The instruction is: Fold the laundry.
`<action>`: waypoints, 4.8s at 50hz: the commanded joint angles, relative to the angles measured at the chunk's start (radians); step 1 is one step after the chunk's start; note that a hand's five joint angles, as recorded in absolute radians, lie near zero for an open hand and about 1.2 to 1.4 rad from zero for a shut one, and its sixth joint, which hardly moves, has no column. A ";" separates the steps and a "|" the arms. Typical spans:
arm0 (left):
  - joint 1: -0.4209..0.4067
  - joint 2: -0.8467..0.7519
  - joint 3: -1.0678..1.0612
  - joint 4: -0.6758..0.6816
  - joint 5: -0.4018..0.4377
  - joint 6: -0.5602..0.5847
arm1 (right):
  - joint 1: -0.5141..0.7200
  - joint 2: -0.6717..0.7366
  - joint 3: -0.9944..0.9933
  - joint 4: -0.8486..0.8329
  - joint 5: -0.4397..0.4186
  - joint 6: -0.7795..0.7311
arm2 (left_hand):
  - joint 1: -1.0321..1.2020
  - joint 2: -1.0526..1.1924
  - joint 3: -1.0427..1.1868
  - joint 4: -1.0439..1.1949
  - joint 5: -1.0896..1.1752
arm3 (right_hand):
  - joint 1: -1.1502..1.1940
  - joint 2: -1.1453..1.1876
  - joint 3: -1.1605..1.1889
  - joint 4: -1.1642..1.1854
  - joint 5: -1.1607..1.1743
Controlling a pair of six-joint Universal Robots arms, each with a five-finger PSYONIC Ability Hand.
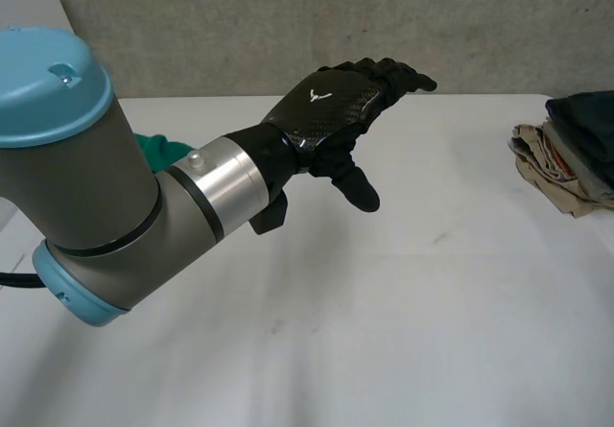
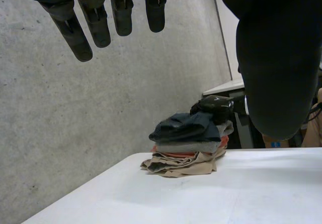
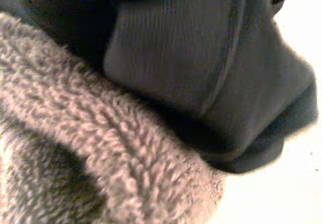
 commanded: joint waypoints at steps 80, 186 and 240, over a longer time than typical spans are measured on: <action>0.563 -0.641 0.253 0.419 -0.319 0.651 | 0.694 -0.803 1.221 0.040 0.440 -0.473 | 1.182 1.189 1.186 1.191 1.177 | -0.350 -0.320 -0.365 -0.396 -0.520; 0.305 -0.257 -0.112 0.086 -0.383 0.430 | 0.787 -0.585 0.741 0.558 0.510 -0.349 | 0.079 0.086 0.082 0.087 0.073 | 0.871 0.901 0.857 0.826 0.702; 0.258 0.031 -0.425 0.138 -0.614 0.103 | 0.737 -0.672 0.780 0.498 0.521 -0.367 | 1.182 1.189 1.186 1.191 1.177 | 0.871 0.901 0.857 0.826 0.702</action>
